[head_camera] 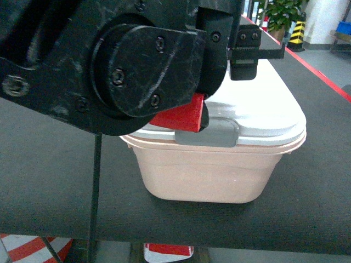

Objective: Pick capacitor and pack into box

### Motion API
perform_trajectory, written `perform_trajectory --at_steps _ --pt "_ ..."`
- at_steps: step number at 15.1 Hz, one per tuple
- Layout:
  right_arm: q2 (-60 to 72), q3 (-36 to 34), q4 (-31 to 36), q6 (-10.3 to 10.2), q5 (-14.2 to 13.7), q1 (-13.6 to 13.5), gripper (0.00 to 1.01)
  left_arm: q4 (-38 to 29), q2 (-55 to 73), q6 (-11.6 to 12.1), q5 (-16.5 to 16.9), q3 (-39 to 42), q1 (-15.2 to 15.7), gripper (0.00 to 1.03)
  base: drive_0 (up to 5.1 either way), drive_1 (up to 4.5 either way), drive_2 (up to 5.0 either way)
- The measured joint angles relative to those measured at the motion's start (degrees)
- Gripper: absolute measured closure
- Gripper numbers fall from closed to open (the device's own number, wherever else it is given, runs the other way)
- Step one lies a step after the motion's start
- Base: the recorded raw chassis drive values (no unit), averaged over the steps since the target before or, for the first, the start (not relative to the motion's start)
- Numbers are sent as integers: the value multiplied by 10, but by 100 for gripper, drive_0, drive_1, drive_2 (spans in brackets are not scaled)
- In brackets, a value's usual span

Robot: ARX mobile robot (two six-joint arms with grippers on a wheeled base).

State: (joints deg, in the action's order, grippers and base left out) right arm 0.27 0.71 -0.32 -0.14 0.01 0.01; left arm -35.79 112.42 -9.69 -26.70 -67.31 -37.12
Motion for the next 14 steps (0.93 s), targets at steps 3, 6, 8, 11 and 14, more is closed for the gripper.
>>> perform_trajectory --at_steps 3,6,8,11,14 --pt "0 0 0 0 0 0 3 -77 -153 38 9 100 67 4 0 0 0" --pt "0 0 0 0 0 0 3 -104 -285 87 31 212 119 5 0 0 0" --pt "0 0 0 0 0 0 3 -114 -334 103 40 261 138 5 0 0 0" --pt "0 0 0 0 0 0 3 -97 -546 137 56 416 192 5 0 0 0" --pt "0 0 0 0 0 0 3 -93 -548 145 64 415 189 5 0 0 0"
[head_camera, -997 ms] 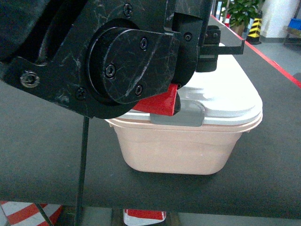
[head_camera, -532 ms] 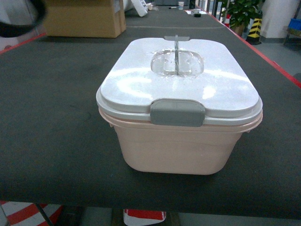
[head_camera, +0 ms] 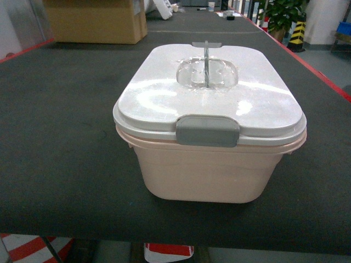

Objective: Pick capacitor and pack into box

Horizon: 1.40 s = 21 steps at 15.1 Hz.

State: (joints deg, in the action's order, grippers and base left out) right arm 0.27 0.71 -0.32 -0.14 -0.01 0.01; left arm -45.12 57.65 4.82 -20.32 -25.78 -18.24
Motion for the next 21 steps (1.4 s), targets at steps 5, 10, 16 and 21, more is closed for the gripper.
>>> perform_trajectory --at_steps 5,10,16,21 --pt "0 0 0 0 0 0 3 178 -122 -44 89 87 71 60 0 0 0" --pt "0 0 0 0 0 0 3 186 -224 -46 144 177 125 101 0 0 0" --pt "0 0 0 0 0 0 3 265 -363 -47 203 233 181 101 0 0 0" --pt "0 0 0 0 0 0 3 292 -418 -48 203 250 181 101 0 0 0"
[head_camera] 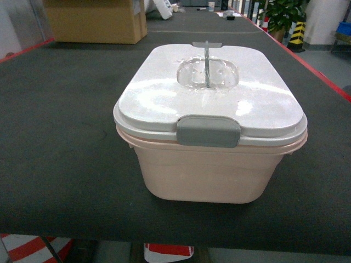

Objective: Pick capacitor and pack into box

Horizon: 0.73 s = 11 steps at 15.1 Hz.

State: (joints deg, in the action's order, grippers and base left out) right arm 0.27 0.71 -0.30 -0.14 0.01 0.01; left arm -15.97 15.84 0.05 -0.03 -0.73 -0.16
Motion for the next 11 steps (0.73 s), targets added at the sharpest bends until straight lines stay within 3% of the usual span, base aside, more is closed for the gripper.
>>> perform_trajectory --at_steps 7,8,9,11 --pt "0 0 0 0 0 0 3 60 -60 0 0 0 0 101 0 0 0" --pt "0 0 0 0 0 0 3 134 -107 0 0 0 0 101 0 0 0" --pt "0 0 0 0 0 0 3 162 -153 0 0 0 0 101 0 0 0" --pt "0 0 0 0 0 0 3 168 -152 0 -1 -1 1 101 0 0 0"
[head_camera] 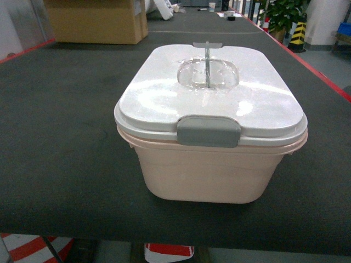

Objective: Pick capacitor and pack into box

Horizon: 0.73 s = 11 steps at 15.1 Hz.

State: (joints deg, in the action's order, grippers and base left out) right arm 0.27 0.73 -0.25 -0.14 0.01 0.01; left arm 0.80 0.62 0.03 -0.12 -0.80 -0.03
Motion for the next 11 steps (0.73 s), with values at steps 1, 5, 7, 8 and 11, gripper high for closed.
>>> perform_trajectory --at_steps 1,5,7,8,11 --pt "0 0 -1 0 0 0 3 -4 0 0 1 0 0 101 0 0 0" --pt "0 0 -1 0 0 0 3 -5 0 0 1 0 0 81 0 0 0" --pt "0 0 -1 0 0 0 3 -5 0 0 1 0 0 56 0 0 0" --pt "0 0 -1 0 0 0 3 -5 0 0 1 0 0 44 0 0 0" --pt "0 0 -1 0 0 0 3 -5 0 0 1 0 0 6 0 0 0"
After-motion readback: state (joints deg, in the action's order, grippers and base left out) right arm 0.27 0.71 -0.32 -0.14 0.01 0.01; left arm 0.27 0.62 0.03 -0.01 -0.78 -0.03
